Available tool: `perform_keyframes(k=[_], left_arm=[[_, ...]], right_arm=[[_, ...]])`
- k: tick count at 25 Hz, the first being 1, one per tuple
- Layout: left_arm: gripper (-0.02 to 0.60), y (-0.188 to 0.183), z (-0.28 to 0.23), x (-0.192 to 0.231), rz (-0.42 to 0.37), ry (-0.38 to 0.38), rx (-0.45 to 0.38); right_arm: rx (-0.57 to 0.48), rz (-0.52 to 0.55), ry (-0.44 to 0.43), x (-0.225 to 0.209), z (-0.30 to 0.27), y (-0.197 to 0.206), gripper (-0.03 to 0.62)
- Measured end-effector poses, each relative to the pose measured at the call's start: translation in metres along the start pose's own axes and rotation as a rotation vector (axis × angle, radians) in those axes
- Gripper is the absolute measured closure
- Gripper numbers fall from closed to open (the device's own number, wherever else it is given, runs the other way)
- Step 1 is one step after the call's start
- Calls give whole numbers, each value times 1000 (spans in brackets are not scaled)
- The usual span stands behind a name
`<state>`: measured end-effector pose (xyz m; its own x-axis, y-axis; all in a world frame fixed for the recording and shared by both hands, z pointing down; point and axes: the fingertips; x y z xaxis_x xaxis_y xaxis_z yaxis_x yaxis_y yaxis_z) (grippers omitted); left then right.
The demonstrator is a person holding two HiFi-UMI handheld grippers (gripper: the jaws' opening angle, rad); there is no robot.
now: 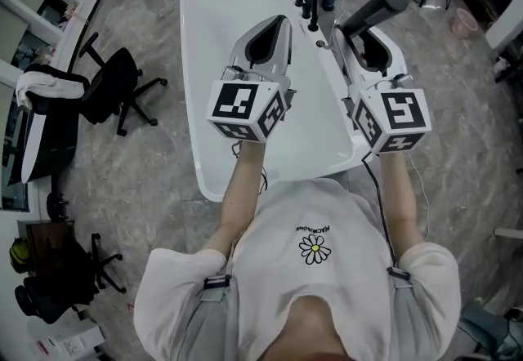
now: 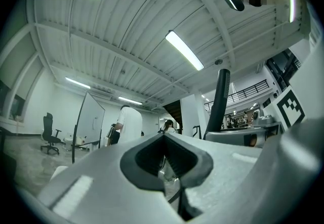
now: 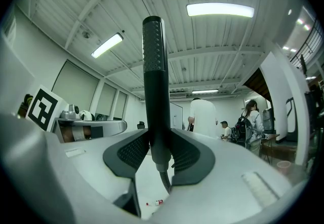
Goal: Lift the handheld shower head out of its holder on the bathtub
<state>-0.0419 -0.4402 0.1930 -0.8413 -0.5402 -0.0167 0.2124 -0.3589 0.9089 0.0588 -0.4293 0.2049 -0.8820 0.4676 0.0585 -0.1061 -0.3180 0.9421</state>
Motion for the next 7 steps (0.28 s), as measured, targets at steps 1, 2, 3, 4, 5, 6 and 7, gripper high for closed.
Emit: perform_keyframes(k=[1, 2, 3, 4, 5, 6, 7], left_arm=[[581, 0, 0, 1, 1, -1, 0], [581, 1, 0, 1, 2, -1, 1], [581, 1, 0, 0, 2, 1, 1], [581, 1, 0, -1, 1, 5, 3], [581, 2, 0, -3, -1, 11, 7], [580, 4, 1, -5, -5, 17, 11], [581, 5, 1, -7, -8, 25, 16]], right_arm=[[1, 2, -2, 0, 0, 1, 444], [4, 3, -5, 1, -1, 2, 444], [8, 1, -10, 1, -1, 2, 444], [11, -5, -16, 2, -1, 3, 444], [13, -13, -24, 3, 0, 4, 444], [15, -23, -32, 4, 0, 5, 444], [16, -34, -39, 5, 1, 5, 444]])
Point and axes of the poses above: the fingertips, and each gripper's own axes: z backward along the fingers, x to its left, y out of its underside, and after that the axes turned 12 degrees about -x, right-handed
